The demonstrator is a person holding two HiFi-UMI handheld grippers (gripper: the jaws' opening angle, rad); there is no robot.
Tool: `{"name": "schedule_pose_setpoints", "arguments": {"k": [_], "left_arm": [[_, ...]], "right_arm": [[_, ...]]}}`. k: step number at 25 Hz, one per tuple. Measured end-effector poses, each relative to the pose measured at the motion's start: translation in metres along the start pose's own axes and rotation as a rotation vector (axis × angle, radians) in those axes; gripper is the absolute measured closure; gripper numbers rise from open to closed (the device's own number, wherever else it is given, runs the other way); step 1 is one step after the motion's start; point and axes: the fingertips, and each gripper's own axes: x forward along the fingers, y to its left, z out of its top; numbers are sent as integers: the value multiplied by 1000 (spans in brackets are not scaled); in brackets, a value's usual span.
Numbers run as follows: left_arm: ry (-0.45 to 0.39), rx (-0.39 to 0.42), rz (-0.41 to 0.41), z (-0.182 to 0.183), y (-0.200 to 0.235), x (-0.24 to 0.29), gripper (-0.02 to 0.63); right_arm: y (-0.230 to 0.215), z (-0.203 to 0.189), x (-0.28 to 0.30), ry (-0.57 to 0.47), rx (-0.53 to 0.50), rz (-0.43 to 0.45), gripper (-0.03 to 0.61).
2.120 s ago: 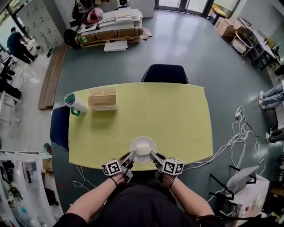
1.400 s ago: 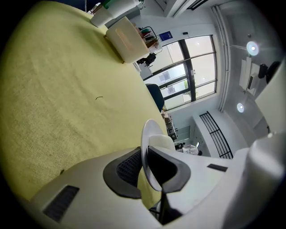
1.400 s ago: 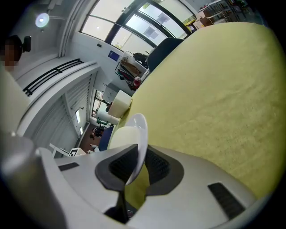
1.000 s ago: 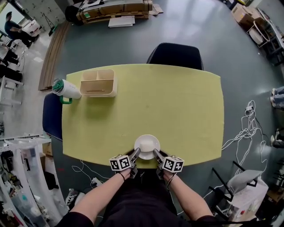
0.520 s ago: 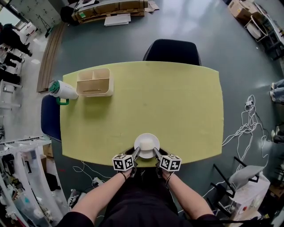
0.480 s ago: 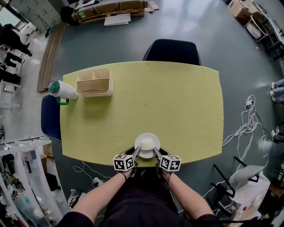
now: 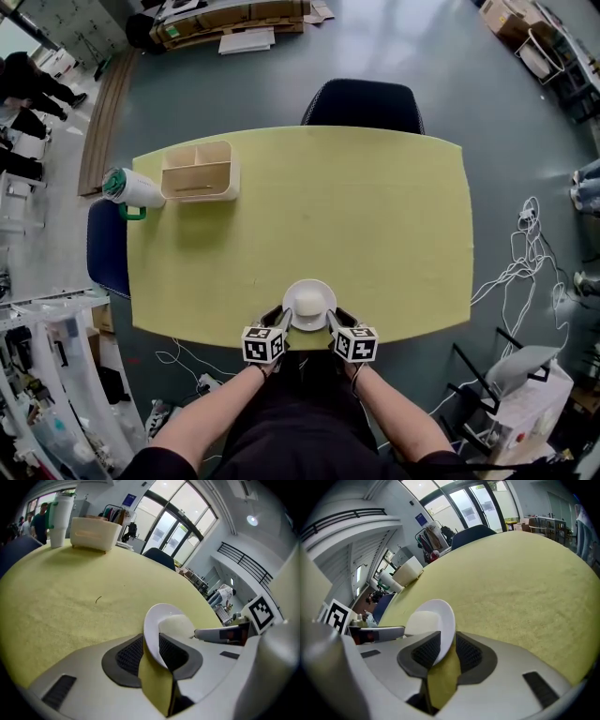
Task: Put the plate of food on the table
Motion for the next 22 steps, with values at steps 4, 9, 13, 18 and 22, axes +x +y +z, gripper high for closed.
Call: {"name": "schedule_pose_setpoints", "arguments": {"k": [4,9,13,18,22], "left_arm": [[-11,134,42,7,7,-7,520],[-64,204,49,17,5,-27,522],[-126,238,33,34,-7,-46,573],[-206,256,9,72,-24,-73,604],[-285,250,-7,105,-37,-102,604]], "right_arm": [[-4,2,-1,0,-18,-28,474],[0,11,-16,-35,-117,-60,510],[10,31,-36,-93,-207,-67,541],[34,71,-63,-175,-282,-60,557],[64,100,-87,-246,-391,-49,565]]}}
